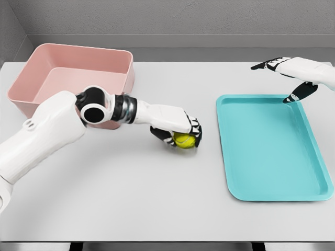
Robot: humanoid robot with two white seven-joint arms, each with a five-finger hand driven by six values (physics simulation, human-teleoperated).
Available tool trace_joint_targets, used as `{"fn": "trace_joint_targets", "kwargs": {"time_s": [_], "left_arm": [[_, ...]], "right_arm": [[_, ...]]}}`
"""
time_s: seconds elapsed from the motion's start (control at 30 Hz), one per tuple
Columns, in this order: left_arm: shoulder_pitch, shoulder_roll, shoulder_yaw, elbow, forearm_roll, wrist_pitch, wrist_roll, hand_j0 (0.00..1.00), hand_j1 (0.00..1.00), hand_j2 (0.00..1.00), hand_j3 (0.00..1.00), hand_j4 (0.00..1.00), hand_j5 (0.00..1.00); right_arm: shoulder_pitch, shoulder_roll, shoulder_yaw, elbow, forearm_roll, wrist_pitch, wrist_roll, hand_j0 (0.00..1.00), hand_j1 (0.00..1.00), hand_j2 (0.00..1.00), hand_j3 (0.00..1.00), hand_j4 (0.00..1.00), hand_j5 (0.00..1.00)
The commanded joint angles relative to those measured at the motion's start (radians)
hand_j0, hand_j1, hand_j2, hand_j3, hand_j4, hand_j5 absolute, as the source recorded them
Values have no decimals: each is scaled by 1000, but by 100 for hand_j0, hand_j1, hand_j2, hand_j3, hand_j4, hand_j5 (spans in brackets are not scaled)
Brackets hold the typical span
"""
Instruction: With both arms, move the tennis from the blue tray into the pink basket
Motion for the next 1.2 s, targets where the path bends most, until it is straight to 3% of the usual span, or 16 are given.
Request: {"fn": "trace_joint_targets", "kwargs": {"time_s": [0.0,0.17,0.6,0.87,1.0,1.17], "left_arm": [[0,24,25,-22,33,3,1,49,49,49,49,49,49],[-52,98,48,-17,80,3,1,49,49,49,49,49,49],[-84,200,139,29,91,3,1,50,50,50,50,50,50],[-118,230,163,182,86,3,1,50,50,50,50,50,50],[-143,222,163,352,82,3,1,50,50,50,50,50,50],[-150,216,165,484,74,3,1,50,50,50,50,50,50]], "right_arm": [[0,-1,-1,0,-5,2,0,100,100,100,100,100,100],[0,-1,-1,0,-5,2,0,100,100,100,100,100,100],[0,-1,-1,0,-5,0,0,100,100,100,100,100,100],[0,-1,-1,-2,-5,0,0,100,100,100,100,100,100],[0,-1,-1,-2,-5,0,0,100,100,100,100,100,100],[0,-1,-1,0,-5,0,0,100,100,100,100,100,100]]}}
